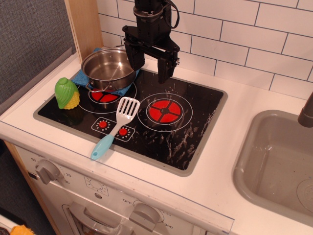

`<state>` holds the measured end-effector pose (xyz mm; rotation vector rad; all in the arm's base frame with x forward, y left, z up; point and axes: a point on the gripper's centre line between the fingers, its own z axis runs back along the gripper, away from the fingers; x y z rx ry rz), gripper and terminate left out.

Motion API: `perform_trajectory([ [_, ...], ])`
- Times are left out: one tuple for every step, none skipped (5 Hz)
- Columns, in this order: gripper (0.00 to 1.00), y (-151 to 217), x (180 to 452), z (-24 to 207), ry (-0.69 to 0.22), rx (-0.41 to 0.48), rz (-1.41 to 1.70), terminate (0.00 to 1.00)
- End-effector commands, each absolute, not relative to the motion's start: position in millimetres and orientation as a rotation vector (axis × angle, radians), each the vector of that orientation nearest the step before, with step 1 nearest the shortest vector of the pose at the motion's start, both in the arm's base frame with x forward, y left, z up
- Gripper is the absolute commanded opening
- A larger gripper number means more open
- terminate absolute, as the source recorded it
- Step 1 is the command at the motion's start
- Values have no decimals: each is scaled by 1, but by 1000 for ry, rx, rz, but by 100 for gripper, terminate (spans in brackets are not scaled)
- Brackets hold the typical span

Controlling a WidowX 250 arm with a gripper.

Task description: Place the piece of corn in the pot

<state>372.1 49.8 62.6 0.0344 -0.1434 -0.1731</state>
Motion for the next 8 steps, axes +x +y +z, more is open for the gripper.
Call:
perform_trajectory([
  [100, 50, 372, 63, -143, 34, -173, 0],
  [100, 72, 351, 79, -185, 30, -226, 0],
  [100, 93, 327, 99, -263, 26, -247, 0],
  [100, 118, 304, 105, -287, 40, -234, 0],
  [100, 147, 294, 91, -224, 57, -187, 0],
  [100, 171, 294, 78, -190, 63, -161, 0],
  [100, 185, 293, 63, -145, 52, -133, 0],
  [100, 186, 295, 53, -108, 47, -126, 0],
])
